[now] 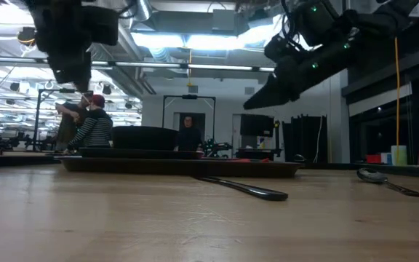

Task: Set up tray
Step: Put the silver fork on the red napkin

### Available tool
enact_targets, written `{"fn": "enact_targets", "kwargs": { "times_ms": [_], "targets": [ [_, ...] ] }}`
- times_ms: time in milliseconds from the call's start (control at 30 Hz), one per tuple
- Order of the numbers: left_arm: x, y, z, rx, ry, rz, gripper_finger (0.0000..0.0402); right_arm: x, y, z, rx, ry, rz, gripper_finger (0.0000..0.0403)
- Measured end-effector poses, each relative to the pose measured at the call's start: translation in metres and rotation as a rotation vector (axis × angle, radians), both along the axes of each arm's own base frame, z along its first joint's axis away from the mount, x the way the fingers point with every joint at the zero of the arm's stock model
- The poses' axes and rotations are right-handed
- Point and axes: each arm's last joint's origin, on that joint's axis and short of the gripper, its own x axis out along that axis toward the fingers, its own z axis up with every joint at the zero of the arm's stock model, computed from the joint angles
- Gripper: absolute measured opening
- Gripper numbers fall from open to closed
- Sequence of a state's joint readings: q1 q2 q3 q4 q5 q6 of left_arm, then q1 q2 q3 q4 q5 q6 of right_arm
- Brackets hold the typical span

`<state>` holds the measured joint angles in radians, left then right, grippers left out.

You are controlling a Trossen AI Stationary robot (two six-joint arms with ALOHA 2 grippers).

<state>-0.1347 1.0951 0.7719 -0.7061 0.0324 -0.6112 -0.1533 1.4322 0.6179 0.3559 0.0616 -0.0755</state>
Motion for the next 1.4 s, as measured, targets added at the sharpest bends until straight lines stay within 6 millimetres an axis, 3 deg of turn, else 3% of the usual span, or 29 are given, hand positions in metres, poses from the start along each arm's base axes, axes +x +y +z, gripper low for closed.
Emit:
{"fn": "enact_targets", "kwargs": {
  "times_ms": [200, 433, 700, 967, 1133, 1400],
  "targets": [
    [0.009, -0.010, -0.015, -0.115, 0.101, -0.090, 0.0014, 0.003, 0.012, 0.002, 0.018, -0.010, 0.035, 0.0017],
    [0.013, -0.026, -0.028, -0.255, 0.198, -0.233, 0.0062, 0.004, 0.013, 0.005, 0.097, -0.061, 0.001, 0.0013],
    [0.004, -0.031, -0.032, -0.184, 0.276, -0.286, 0.0130, 0.005, 0.017, 0.005, 0.197, -0.080, -0.036, 0.0010],
    [-0.006, -0.034, -0.035, 0.015, 0.348, -0.287, 0.0185, 0.007, 0.051, 0.000, 0.220, -0.074, -0.047, 0.0019],
    [-0.013, -0.034, -0.037, 0.150, 0.393, -0.304, 0.0199, 0.009, 0.069, -0.007, 0.171, -0.071, -0.094, 0.0006],
    [-0.023, -0.032, -0.053, 0.132, 0.448, -0.321, 0.0200, 0.011, 0.079, -0.007, 0.231, -0.115, -0.103, 0.0022]
  ]
}}
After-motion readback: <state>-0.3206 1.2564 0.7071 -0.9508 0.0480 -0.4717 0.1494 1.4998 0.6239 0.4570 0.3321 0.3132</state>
